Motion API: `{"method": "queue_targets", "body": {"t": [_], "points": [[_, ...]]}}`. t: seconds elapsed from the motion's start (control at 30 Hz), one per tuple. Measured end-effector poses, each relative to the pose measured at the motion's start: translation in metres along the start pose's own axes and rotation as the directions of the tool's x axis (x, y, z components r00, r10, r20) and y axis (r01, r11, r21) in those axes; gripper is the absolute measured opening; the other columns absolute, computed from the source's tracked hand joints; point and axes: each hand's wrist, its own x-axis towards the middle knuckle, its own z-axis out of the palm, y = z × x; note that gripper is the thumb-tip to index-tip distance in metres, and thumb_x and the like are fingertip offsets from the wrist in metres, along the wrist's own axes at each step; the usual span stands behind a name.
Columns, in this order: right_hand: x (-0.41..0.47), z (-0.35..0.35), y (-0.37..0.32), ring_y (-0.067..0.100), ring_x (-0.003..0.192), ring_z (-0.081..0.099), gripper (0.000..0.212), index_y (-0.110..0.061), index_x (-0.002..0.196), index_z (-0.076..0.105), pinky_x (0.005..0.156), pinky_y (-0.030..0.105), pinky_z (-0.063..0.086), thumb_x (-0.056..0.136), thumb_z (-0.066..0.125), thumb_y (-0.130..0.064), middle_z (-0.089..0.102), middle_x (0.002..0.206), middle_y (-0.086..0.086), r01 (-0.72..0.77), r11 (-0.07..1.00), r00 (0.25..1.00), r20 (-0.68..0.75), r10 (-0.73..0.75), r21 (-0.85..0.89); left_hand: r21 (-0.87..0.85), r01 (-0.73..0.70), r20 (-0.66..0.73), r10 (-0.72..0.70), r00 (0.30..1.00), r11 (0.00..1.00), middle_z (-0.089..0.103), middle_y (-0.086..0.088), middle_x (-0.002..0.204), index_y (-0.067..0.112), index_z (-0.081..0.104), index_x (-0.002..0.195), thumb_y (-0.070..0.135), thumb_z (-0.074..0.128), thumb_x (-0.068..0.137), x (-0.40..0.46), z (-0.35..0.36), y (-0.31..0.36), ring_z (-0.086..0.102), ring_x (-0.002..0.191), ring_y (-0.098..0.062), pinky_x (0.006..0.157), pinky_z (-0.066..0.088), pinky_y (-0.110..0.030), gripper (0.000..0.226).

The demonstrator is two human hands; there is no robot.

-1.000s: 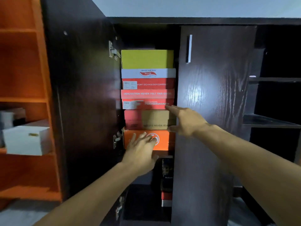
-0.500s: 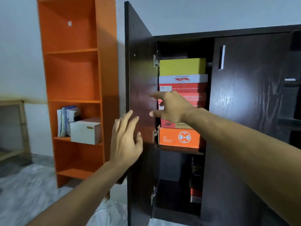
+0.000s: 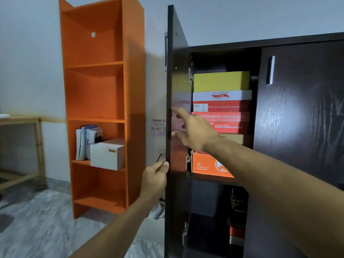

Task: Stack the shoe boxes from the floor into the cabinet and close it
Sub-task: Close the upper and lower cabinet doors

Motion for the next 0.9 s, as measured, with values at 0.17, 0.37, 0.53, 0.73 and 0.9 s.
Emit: {"method": "queue_targets", "body": {"t": [0.17, 0.37, 0.53, 0.73, 0.9], "points": [[-0.024, -0.006, 0.031, 0.033, 0.1, 0.065, 0.062, -0.02, 0.133, 0.032, 0.086, 0.041, 0.051, 0.084, 0.07, -0.027, 0.066, 0.12, 0.009, -0.105, 0.971, 0.975, -0.171, 0.143, 0.213, -0.035, -0.095, 0.125, 0.099, 0.987, 0.995, 0.068, 0.006, 0.112, 0.015, 0.065, 0.122, 0.011, 0.056, 0.095, -0.006, 0.042, -0.007, 0.063, 0.105, -0.007, 0.101, 0.047, -0.033, 0.029], [-0.058, -0.029, 0.087, 0.03, 0.093, 0.066, 0.075, -0.034, 0.143, 0.018, 0.085, 0.049, 0.054, 0.087, 0.065, -0.016, 0.051, 0.14, 0.008, -0.21, 0.974, 0.943, -0.247, 0.225, 0.084, 0.134, -0.379, 0.392, 0.302, 0.869, 0.916, 0.035, 0.014, 0.149, 0.027, 0.033, 0.145, 0.023, 0.053, 0.093, -0.015, 0.113, -0.033, 0.031, 0.138, 0.002, 0.117, 0.027, -0.026, 0.056], [-0.067, -0.043, 0.14, 0.034, 0.148, 0.0, 0.067, -0.033, 0.152, 0.007, 0.113, 0.056, 0.027, 0.096, 0.045, -0.03, -0.019, 0.16, -0.003, -0.287, 0.858, 0.954, -0.206, 0.216, -0.427, 0.406, -0.606, 0.581, 0.319, 0.749, 0.684, -0.012, 0.02, 0.158, 0.036, -0.006, 0.149, 0.03, 0.049, 0.098, -0.006, 0.165, -0.041, -0.008, 0.146, -0.001, 0.121, 0.001, -0.037, 0.075], [-0.06, -0.04, 0.197, 0.036, 0.144, -0.021, 0.071, -0.023, 0.152, -0.008, 0.115, 0.063, 0.004, 0.097, 0.037, -0.029, -0.024, 0.158, -0.001, -0.273, 0.713, 0.96, -0.13, 0.249, -0.647, 0.578, -0.73, 0.721, 0.19, 0.666, 0.365, -0.038, 0.011, 0.151, 0.029, -0.031, 0.143, 0.039, 0.055, 0.093, 0.025, 0.202, -0.052, -0.03, 0.141, -0.012, 0.119, -0.008, -0.051, 0.1], [-0.049, -0.027, 0.237, 0.034, 0.145, -0.02, 0.074, -0.022, 0.15, -0.015, 0.115, 0.062, 0.001, 0.098, 0.037, -0.027, -0.026, 0.158, -0.001, -0.322, 0.686, 0.941, -0.14, 0.309, -0.652, 0.604, -0.76, 0.745, 0.169, 0.646, 0.241, -0.042, 0.008, 0.15, 0.025, -0.033, 0.144, 0.042, 0.056, 0.091, 0.052, 0.234, -0.075, -0.034, 0.14, -0.015, 0.118, -0.005, -0.057, 0.105]]}}
